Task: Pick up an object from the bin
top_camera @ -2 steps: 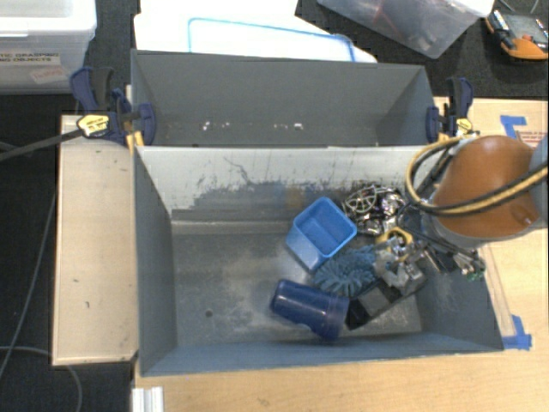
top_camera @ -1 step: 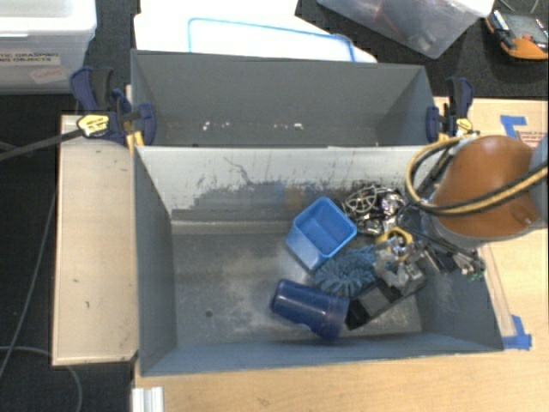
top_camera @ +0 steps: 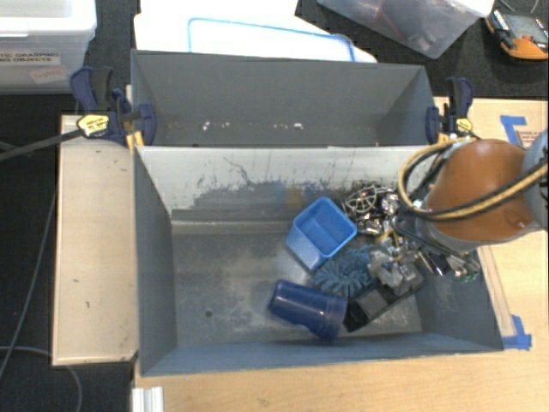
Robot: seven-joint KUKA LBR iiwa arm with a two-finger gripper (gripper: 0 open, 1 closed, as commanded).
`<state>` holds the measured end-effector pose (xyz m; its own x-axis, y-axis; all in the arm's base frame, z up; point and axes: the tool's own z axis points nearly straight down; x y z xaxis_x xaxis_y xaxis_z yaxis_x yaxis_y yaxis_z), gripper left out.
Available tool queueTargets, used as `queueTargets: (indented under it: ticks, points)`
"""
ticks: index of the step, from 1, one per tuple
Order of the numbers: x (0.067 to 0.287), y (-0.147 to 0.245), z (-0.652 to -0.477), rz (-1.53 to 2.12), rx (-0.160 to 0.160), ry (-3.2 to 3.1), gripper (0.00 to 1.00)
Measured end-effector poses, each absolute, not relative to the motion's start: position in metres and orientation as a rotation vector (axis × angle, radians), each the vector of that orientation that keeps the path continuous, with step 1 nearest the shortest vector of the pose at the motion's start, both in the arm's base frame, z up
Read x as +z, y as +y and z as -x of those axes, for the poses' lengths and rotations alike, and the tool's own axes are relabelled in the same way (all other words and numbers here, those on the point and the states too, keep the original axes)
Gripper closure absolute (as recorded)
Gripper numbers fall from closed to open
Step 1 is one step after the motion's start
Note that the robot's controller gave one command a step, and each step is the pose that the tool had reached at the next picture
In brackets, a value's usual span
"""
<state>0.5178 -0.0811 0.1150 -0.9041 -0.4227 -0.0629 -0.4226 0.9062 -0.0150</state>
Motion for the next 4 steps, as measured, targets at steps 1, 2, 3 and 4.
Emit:
queueTargets:
  ticks: [1,2,3,4]
  points:
    - [0.0865,-0.0646,-0.5299,0.669,-0.021,2.959,0.0]
    - [0.0869,-0.0659,-0.5277,0.674,-0.021,2.969,1.0]
    - [0.0869,-0.0659,-0.5277,0.676,-0.021,2.969,1.0]
    - [0.0869,-0.0658,-0.5277,0.678,-0.022,2.968,1.0]
